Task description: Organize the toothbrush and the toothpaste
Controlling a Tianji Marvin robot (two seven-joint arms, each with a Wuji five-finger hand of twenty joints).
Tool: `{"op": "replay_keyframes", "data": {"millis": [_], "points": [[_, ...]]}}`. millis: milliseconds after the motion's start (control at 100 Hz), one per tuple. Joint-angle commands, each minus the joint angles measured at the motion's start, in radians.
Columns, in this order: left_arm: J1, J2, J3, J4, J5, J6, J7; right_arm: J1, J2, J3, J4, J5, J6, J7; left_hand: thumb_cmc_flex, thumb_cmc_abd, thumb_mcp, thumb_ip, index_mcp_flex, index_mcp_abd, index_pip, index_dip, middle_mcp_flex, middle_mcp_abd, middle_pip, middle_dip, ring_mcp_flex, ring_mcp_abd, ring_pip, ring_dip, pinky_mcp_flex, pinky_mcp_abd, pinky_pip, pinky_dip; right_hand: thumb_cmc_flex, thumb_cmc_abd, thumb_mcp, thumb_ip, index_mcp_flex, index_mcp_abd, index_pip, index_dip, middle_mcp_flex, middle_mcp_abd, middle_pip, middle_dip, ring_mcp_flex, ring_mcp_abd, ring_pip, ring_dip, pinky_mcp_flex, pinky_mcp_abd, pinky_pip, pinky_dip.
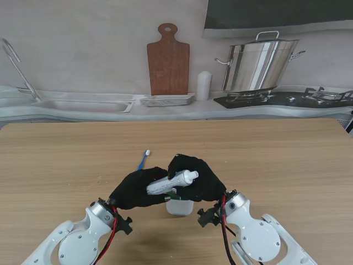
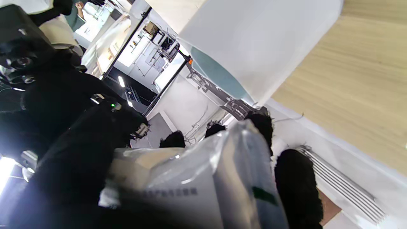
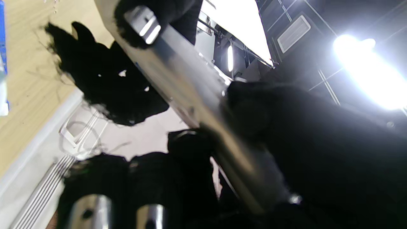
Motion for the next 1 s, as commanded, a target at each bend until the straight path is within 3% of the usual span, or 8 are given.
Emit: {"op": "replay_keyframes", "data": {"millis": [0, 140, 420, 470, 540, 680, 990], "points": [[0.008, -0.01, -0.007, -0.01, 0.005, 0.002, -0.009, 0.006, 0.007, 0.01, -0.016, -0.01, -0.001, 0.029, -0.02, 0.093, -0.087, 0.026, -0.066, 0.011, -0.063, -0.06, -0.073, 0.006, -0.057, -0.076, -0.069, 0.009, -0.079, -0.052, -0.077, 0.023, -0.078, -0.018, 0.086, 0.051, 0.145, 0.116, 0.129, 0.027, 0.188, 0.058, 0.131, 0.035, 0.099, 0.009, -0.038, -0.216, 0.011, 0.017, 0.026, -0.161, 0.221, 0.017], [0.017, -0.015, -0.018, -0.01, 0.03, 0.004, 0.025, 0.01, 0.014, 0.036, -0.023, -0.014, 0.012, 0.059, -0.012, 0.151, -0.195, 0.038, -0.129, 0.043, -0.178, -0.166, -0.191, 0.032, -0.132, -0.152, -0.198, 0.031, -0.201, -0.155, -0.196, 0.051, -0.223, -0.087, 0.096, 0.071, 0.145, 0.069, 0.122, 0.023, 0.177, 0.069, 0.112, 0.045, 0.086, 0.003, -0.039, -0.193, -0.011, -0.005, 0.021, -0.142, 0.191, 0.014], [0.054, -0.019, -0.063, -0.05, 0.099, 0.042, 0.078, 0.0, 0.026, 0.098, -0.039, -0.05, 0.005, 0.091, 0.001, 0.193, -0.278, 0.056, -0.203, 0.078, -0.29, -0.256, -0.37, 0.069, -0.236, -0.271, -0.417, 0.067, -0.378, -0.351, -0.327, 0.057, -0.409, -0.206, 0.091, 0.076, 0.145, 0.055, 0.121, 0.009, 0.169, 0.076, 0.108, 0.044, 0.082, 0.001, -0.04, -0.188, -0.015, -0.014, 0.02, -0.131, 0.177, 0.014], [0.059, -0.02, -0.07, -0.058, 0.107, 0.052, 0.082, -0.001, 0.028, 0.109, -0.043, -0.054, 0.007, 0.099, 0.004, 0.194, -0.283, 0.058, -0.206, 0.082, -0.303, -0.265, -0.376, 0.07, -0.247, -0.287, -0.422, 0.071, -0.389, -0.372, -0.335, 0.058, -0.431, -0.223, 0.091, 0.08, 0.145, 0.046, 0.12, 0.007, 0.167, 0.077, 0.104, 0.042, 0.079, 0.0, -0.04, -0.186, -0.024, -0.018, 0.018, -0.128, 0.168, 0.012], [0.065, -0.02, -0.08, -0.067, 0.113, 0.065, 0.087, -0.006, 0.031, 0.125, -0.052, -0.056, 0.021, 0.109, 0.006, 0.194, -0.286, 0.06, -0.207, 0.082, -0.311, -0.272, -0.379, 0.072, -0.257, -0.301, -0.427, 0.074, -0.4, -0.39, -0.342, 0.06, -0.453, -0.241, 0.102, 0.087, 0.145, -0.015, 0.105, 0.019, 0.161, 0.076, 0.088, 0.048, 0.065, -0.002, -0.039, -0.164, -0.047, -0.035, 0.014, -0.103, 0.144, 0.003], [0.075, -0.022, -0.1, -0.083, 0.124, 0.105, 0.092, -0.009, 0.036, 0.158, -0.065, -0.061, 0.045, 0.136, 0.013, 0.191, -0.286, 0.061, -0.188, 0.082, -0.309, -0.276, -0.357, 0.076, -0.257, -0.312, -0.419, 0.08, -0.402, -0.402, -0.344, 0.068, -0.466, -0.253, 0.117, 0.106, 0.145, -0.089, 0.093, 0.014, 0.153, 0.074, 0.07, 0.055, 0.05, -0.005, -0.041, -0.138, -0.076, -0.055, 0.008, -0.068, 0.112, -0.009], [0.078, -0.028, -0.112, -0.1, 0.148, 0.207, 0.123, -0.021, 0.053, 0.229, -0.089, -0.07, 0.049, 0.204, 0.03, 0.19, -0.289, 0.056, -0.145, 0.083, -0.325, -0.294, -0.329, 0.089, -0.269, -0.333, -0.416, 0.098, -0.417, -0.427, -0.36, 0.088, -0.516, -0.287, 0.12, 0.113, 0.145, -0.105, 0.096, 0.003, 0.147, 0.074, 0.062, 0.055, 0.035, -0.017, -0.042, -0.108, -0.102, -0.073, 0.002, -0.039, 0.078, -0.024]]}}
